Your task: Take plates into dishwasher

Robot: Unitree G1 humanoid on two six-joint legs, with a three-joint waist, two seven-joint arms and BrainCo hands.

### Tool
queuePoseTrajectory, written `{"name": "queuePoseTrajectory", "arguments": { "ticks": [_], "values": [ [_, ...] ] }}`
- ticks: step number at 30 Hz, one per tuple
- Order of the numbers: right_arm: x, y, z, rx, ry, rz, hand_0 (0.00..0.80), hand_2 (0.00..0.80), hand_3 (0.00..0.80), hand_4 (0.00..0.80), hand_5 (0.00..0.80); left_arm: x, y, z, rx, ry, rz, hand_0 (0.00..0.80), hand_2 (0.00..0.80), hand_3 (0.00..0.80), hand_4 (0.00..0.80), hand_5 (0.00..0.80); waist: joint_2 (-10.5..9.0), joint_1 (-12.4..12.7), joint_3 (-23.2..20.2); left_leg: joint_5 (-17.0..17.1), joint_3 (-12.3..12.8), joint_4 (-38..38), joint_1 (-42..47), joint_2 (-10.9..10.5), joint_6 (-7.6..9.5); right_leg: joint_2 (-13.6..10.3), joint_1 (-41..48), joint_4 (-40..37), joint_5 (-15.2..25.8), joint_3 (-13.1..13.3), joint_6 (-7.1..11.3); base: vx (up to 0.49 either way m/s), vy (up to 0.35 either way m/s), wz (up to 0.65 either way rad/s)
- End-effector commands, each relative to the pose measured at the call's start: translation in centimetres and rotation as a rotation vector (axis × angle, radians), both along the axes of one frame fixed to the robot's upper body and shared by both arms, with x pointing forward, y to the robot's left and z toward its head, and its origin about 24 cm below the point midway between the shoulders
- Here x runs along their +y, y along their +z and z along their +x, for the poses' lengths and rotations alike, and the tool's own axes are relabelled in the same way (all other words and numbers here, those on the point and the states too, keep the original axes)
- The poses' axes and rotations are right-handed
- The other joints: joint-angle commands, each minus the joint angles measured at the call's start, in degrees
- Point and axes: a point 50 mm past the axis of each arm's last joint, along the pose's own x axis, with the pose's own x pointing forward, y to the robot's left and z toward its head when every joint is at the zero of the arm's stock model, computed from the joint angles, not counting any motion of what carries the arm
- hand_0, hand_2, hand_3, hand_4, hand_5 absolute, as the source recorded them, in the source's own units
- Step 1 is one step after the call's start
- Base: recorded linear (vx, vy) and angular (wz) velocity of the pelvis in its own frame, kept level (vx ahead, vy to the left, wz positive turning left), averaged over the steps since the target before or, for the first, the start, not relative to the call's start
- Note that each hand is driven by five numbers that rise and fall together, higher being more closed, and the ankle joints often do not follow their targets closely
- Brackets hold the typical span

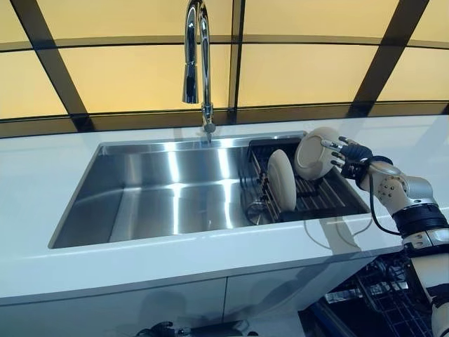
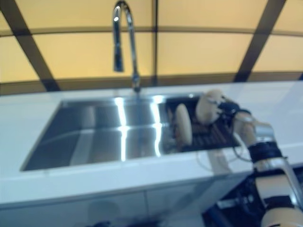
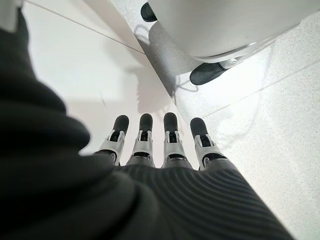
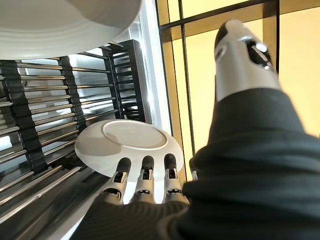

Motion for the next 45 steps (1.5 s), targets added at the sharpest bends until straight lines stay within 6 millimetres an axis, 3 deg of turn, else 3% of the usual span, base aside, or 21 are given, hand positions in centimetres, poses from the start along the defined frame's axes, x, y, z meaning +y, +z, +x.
{"name": "queuePoseTrajectory", "arguments": {
  "ticks": [1, 14, 21, 28, 38, 45],
  "values": [
    [0.5, 4.7, 2.0, -0.167, -0.04, 0.042, 0.0, 0.0, 0.0, 0.0, 0.0, 0.8, 0.3, 1.1, -0.013, -0.052, 0.033, 0.0, 0.0, 0.0, 0.0, 0.0, -2.64, 0.9, -0.5, 0.4, 0.9, 0.4, -1.9, -1.9, 1.93, -3.2, 4.2, 1.8, -3.5, 0.5, 3.32, 0.0, 0.0, 0.0],
    [0.5, 9.4, 0.3, -0.468, -0.072, 0.044, 0.0, 0.0, 0.0, 0.0, 0.0, 0.9, 0.2, 0.4, -0.01, -0.034, 0.03, 0.0, 0.0, 0.0, 0.0, 0.0, -2.44, -0.7, -0.6, 0.1, 1.5, 0.4, -1.6, -1.8, 1.97, -2.9, 4.0, 1.9, -3.6, 1.4, 3.42, 0.0, 0.0, 0.0],
    [-0.1, 10.5, -0.3, -0.523, -0.094, 0.016, 0.0, 0.0, 0.0, 0.0, 0.0, 0.7, 0.2, 0.4, -0.009, -0.031, 0.026, 0.0, 0.0, 0.0, 0.0, 0.0, -2.45, -1.4, -1.0, 0.0, 1.9, 0.3, -1.4, -1.7, 1.87, -2.7, 4.0, 1.5, -3.6, 1.7, 3.41, 0.0, 0.0, 0.0],
    [-0.9, 9.5, 0.0, -0.444, -0.137, -0.024, 0.0, 0.0, 0.0, 0.0, 0.0, 0.6, 0.2, 0.5, -0.007, -0.039, 0.027, 0.0, 0.0, 0.0, 0.0, 0.0, -2.47, -1.2, -1.0, 0.0, 2.0, 0.3, -1.5, -1.8, 1.86, -2.7, 4.0, 1.4, -3.4, 1.6, 3.35, 0.0, 0.0, 0.0],
    [-4.1, 8.1, 0.8, -0.299, -0.241, -0.034, 0.0, 0.0, 0.0, 0.0, 0.0, 0.6, 0.3, 0.9, -0.004, -0.058, 0.035, 0.0, 0.0, 0.0, 0.0, 0.0, -2.48, 0.4, -0.9, 0.0, 1.2, 0.3, -1.5, -1.9, 1.83, -2.8, 4.4, 1.4, -3.6, 0.8, 3.22, 0.0, 0.0, 0.0],
    [-5.1, 7.0, 0.8, -0.249, -0.28, -0.019, 0.0, 0.0, 0.0, 0.0, 0.0, 1.0, 0.3, 0.8, 0.004, -0.071, 0.042, 0.0, 0.0, 0.0, 0.0, 0.0, -2.24, 1.2, -0.6, 0.0, 0.6, 0.5, -1.5, -2.0, 1.92, -2.9, 4.7, 1.8, -3.9, 0.2, 3.13, 0.006, -0.006, 0.01]
  ]
}}
